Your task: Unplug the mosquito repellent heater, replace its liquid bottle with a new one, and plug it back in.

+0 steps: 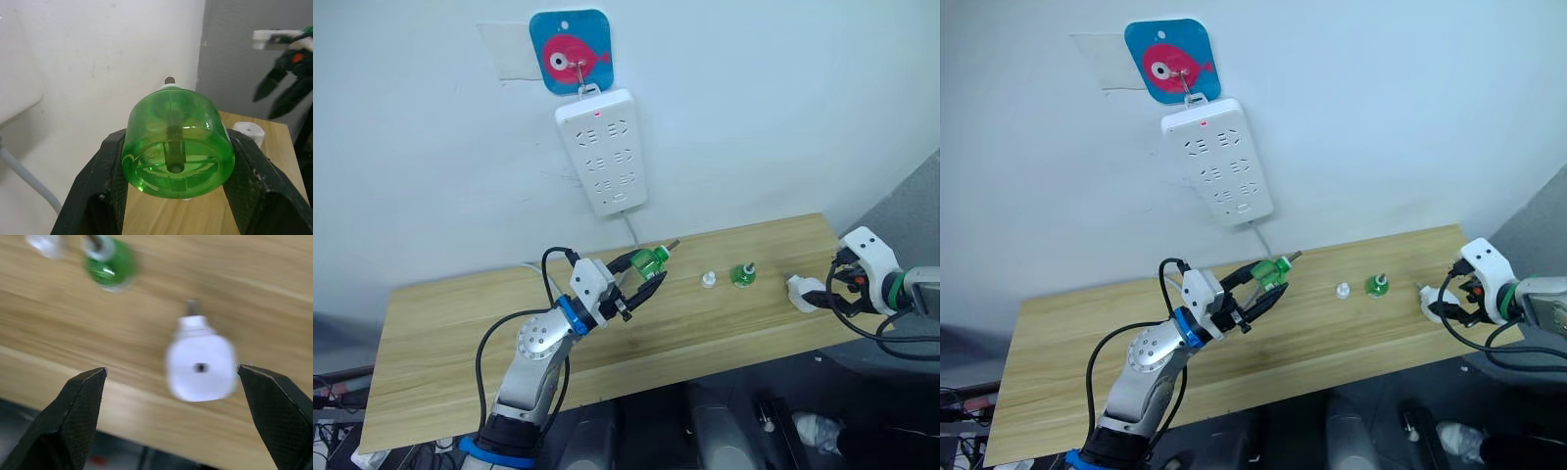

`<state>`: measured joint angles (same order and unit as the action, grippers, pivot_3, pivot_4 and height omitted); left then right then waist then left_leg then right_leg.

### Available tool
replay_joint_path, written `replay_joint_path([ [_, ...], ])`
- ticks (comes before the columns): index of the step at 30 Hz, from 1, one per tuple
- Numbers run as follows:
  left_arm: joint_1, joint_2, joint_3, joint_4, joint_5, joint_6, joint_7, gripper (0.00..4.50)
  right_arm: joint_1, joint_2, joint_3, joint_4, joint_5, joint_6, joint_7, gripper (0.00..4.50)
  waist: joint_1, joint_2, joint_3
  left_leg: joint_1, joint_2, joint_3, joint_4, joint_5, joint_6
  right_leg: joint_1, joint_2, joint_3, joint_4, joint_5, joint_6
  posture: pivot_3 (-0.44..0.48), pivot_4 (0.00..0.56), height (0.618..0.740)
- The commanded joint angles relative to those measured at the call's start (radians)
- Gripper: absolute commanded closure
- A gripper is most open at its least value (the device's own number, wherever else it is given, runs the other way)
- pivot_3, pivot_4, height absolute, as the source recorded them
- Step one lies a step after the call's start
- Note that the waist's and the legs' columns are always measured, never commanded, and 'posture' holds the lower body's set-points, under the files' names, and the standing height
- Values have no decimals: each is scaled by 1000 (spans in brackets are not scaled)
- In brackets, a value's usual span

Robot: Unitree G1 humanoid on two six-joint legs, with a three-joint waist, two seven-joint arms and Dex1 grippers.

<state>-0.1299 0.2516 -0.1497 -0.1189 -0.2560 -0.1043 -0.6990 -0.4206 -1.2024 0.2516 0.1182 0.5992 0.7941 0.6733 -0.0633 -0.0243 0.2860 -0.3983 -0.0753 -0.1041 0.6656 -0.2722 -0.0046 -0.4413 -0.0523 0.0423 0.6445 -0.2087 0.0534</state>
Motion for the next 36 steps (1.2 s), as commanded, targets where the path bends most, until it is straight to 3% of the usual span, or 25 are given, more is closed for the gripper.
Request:
replay_joint_path([
  [1,10,7,-5,-63,-15,-27,-19,2251,-73,41,51,110,-144,-57,133,30,0,0,4,0,0,0,0,0,0,0,0,0,0,0,0,-116,342,740],
  [17,44,29,6,-122,-23,1,-10,2251,-254,240,66,568,-486,-311,365,30,5,0,28,0,0,0,0,0,0,0,-1,1,1,0,0,-69,371,740],
  [35,49,36,2,-142,-29,20,-10,2251,-397,323,24,915,-637,-513,464,30,6,0,35,0,0,-1,0,0,0,0,-1,0,1,0,0,-52,370,740],
  [36,50,37,1,-143,-29,20,-10,2251,-402,326,19,928,-641,-522,465,190,6,0,36,0,0,-1,0,0,0,0,-1,1,1,0,0,-52,370,740],
])
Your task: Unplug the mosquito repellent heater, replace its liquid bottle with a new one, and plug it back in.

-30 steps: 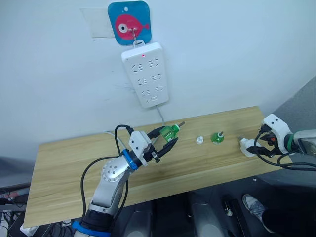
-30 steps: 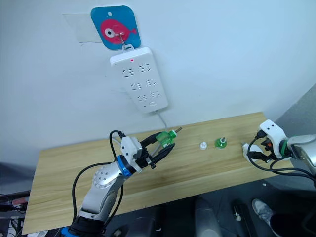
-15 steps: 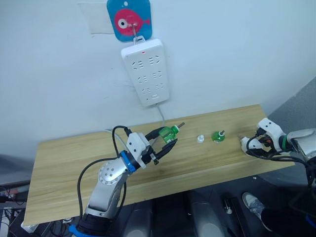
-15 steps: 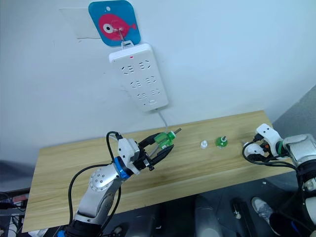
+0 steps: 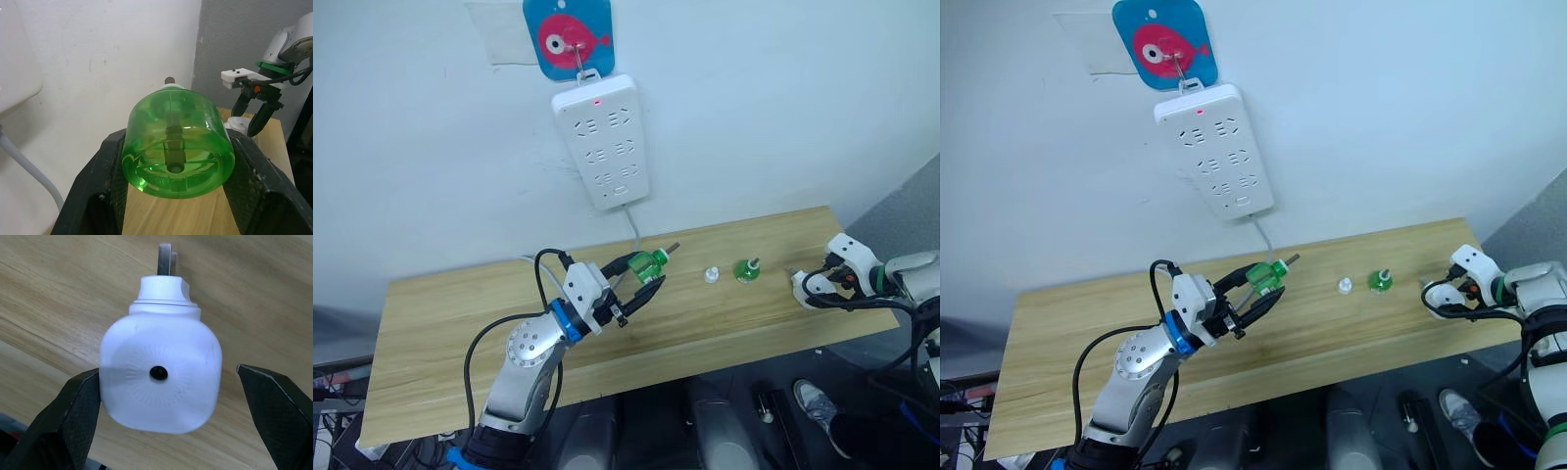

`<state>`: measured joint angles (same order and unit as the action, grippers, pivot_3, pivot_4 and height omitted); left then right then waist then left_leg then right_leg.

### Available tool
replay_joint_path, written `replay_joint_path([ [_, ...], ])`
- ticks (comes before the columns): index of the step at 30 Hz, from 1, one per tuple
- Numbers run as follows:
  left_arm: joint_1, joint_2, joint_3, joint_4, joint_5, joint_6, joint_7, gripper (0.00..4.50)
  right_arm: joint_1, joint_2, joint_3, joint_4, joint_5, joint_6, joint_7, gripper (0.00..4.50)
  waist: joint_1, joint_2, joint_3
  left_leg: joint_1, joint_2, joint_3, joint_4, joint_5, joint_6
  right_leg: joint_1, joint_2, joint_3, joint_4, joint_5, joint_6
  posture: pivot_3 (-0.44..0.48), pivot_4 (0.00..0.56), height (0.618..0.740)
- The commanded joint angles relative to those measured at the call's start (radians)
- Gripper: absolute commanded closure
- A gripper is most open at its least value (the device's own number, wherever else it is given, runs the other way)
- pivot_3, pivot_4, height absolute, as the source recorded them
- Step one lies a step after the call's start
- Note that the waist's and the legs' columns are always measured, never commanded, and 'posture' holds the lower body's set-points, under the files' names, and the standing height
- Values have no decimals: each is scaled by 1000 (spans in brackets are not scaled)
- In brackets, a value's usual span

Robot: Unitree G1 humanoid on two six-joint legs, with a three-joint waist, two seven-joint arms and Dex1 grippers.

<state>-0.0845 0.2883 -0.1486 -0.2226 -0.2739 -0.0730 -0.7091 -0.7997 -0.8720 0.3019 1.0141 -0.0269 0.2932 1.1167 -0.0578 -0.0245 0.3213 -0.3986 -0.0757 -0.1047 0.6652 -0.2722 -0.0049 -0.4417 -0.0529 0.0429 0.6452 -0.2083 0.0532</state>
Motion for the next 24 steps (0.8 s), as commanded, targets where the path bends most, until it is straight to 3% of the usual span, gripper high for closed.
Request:
replay_joint_path([
  [1,7,1,0,-42,-12,-10,0,2251,-28,-3,-36,42,-20,-28,25,403,1,0,0,0,0,0,0,0,0,0,0,0,0,0,0,-52,370,740],
  [5,9,3,1,-42,-12,-9,0,2251,-46,11,-62,71,-23,-21,45,1568,0,-2,1,0,0,0,0,0,0,0,0,0,0,0,0,-49,367,740],
  [15,10,17,4,-45,-21,-6,-17,2251,-80,-6,-111,82,-27,30,119,1572,1,-3,3,0,0,-1,0,0,0,0,0,0,0,0,0,-50,365,740],
  [20,21,61,-2,-82,-65,1,-86,2251,-104,-86,-105,1,19,301,418,1572,2,0,7,-1,0,0,0,0,0,0,0,0,0,0,0,-62,369,740],
  [24,47,120,-7,-135,-115,6,-169,2251,-4,-254,-10,-356,419,751,498,1572,3,3,13,-2,0,-2,-1,0,0,-1,-1,0,-1,0,0,-66,372,740],
])
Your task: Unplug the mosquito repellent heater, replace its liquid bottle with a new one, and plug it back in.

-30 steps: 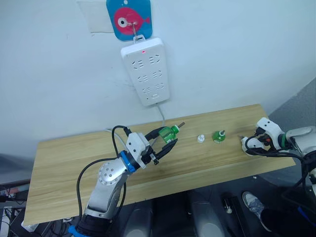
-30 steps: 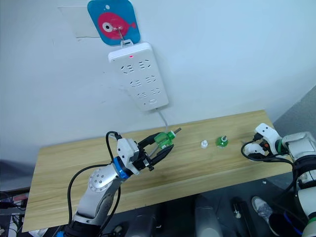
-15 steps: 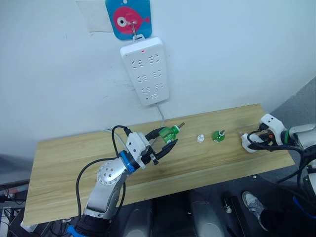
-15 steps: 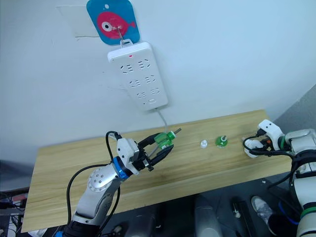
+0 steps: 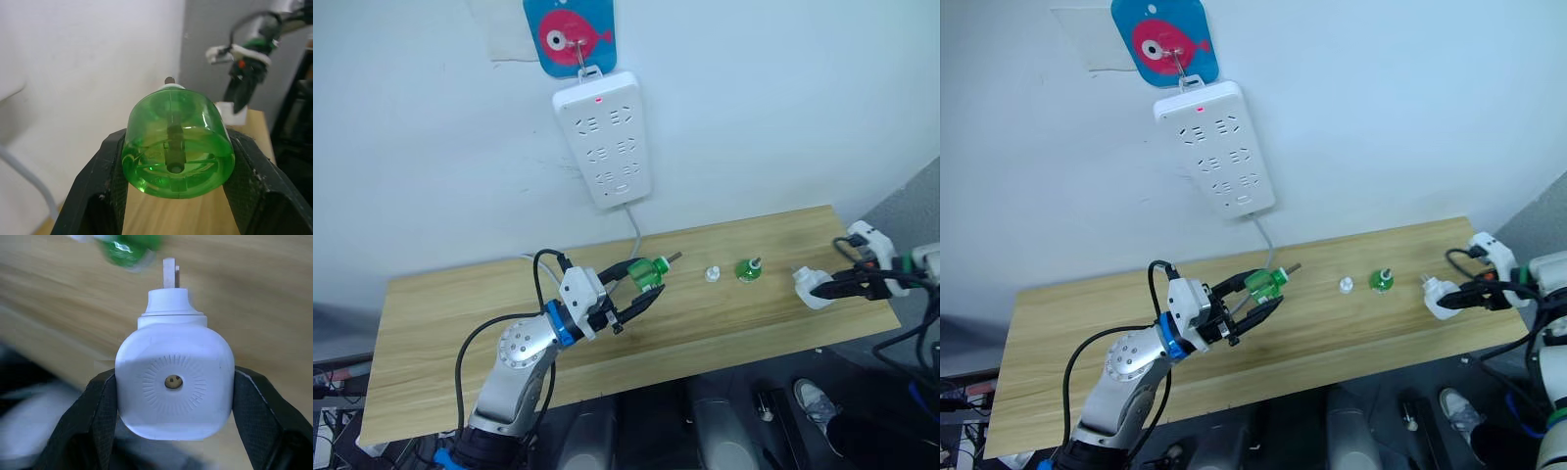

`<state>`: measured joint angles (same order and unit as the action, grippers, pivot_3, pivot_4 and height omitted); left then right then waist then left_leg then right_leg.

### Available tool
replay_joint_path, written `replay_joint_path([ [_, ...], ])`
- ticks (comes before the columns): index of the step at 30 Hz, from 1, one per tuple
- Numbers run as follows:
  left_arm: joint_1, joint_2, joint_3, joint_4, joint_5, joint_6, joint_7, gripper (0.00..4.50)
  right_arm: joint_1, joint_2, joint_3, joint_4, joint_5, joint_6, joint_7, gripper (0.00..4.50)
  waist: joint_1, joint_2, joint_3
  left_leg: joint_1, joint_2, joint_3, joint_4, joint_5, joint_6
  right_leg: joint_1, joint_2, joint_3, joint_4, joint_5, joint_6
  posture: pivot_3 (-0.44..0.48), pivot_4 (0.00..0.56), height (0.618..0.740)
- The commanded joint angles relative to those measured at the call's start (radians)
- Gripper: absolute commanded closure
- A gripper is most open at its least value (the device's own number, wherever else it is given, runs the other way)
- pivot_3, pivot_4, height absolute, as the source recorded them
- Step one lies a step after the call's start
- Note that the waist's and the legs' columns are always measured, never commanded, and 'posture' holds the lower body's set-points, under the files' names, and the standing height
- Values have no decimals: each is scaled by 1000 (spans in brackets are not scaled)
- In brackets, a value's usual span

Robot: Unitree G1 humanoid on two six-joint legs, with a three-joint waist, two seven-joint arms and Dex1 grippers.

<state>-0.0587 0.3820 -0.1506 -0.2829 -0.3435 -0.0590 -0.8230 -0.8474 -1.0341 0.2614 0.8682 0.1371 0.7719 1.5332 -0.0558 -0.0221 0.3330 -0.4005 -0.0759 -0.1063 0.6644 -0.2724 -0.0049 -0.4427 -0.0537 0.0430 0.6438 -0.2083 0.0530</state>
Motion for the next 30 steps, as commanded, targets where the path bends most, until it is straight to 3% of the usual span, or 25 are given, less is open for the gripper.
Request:
replay_joint_path([
  [1,24,36,-6,-83,-53,-9,-69,2251,58,-117,32,-271,323,343,81,1572,2,0,1,-1,0,-2,0,0,0,0,0,1,-1,0,0,-66,372,740],
  [5,16,72,-11,-107,-78,-23,-137,2251,91,-133,-69,-496,540,673,64,1572,-3,1,5,0,1,-1,-1,0,0,0,0,1,0,0,-1,-70,379,740],
  [9,-8,68,-15,-95,-78,-20,-157,2251,146,-68,-209,-632,738,836,-84,1572,3,2,7,-1,1,-2,0,0,0,0,0,0,-1,-1,0,-85,380,740],
  [21,-31,52,-57,-100,-47,-34,-169,2251,194,56,-365,-675,1390,843,-750,1572,7,0,8,-2,0,-2,0,-1,1,-1,0,-1,-1,0,0,-80,367,740],
  [30,-24,32,-72,-117,-34,-34,-135,2251,220,15,-308,-715,1737,762,-1044,1572,6,0,8,-2,0,-1,0,0,1,-1,0,-2,-1,0,0,-68,344,740],
])
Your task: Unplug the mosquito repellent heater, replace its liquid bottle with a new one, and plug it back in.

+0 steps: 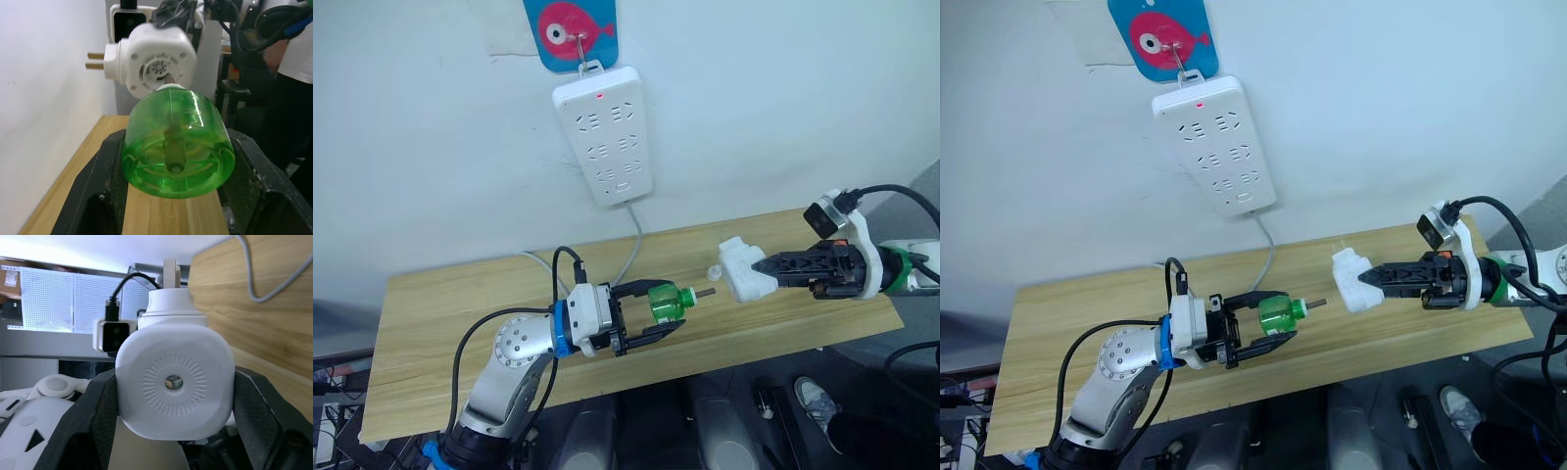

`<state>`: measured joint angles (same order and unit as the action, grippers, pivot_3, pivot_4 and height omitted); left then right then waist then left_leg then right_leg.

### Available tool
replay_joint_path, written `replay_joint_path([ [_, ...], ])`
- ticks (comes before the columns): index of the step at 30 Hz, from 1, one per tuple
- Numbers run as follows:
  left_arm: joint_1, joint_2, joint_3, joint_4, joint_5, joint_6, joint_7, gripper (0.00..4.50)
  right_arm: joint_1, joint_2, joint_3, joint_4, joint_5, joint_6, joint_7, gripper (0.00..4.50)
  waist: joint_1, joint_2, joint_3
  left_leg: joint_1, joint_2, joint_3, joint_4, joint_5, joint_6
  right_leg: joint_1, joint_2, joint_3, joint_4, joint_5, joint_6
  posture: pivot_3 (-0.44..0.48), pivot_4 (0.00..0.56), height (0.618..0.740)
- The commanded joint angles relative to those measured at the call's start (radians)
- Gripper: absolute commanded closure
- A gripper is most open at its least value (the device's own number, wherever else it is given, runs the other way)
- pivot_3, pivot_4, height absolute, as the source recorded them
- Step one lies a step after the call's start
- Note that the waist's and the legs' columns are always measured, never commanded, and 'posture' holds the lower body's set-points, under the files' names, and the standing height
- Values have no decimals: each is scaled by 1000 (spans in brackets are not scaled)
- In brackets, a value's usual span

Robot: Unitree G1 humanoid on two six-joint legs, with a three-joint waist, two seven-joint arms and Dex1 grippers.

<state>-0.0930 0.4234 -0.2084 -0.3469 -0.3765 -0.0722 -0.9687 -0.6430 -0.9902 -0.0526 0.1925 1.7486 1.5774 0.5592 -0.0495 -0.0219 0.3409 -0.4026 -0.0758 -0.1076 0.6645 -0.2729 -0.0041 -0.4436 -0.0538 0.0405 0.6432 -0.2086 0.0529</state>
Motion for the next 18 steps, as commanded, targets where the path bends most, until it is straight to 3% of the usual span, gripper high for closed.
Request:
replay_joint_path([
  [1,14,-12,-17,-58,1,-21,14,2251,28,-41,21,-46,172,-66,-101,1572,0,0,0,0,0,0,0,0,0,0,0,0,0,0,0,-66,340,740],
  [8,15,-25,-16,-64,-2,-13,37,2251,68,-62,45,-82,224,-122,-149,1572,1,0,0,0,0,0,1,0,0,0,0,0,0,0,0,-65,343,740],
  [18,-8,-45,-32,-24,13,-30,42,2251,62,-66,49,-114,224,-118,-92,1572,1,0,0,0,0,0,1,0,0,0,0,0,0,0,1,-71,339,740],
])
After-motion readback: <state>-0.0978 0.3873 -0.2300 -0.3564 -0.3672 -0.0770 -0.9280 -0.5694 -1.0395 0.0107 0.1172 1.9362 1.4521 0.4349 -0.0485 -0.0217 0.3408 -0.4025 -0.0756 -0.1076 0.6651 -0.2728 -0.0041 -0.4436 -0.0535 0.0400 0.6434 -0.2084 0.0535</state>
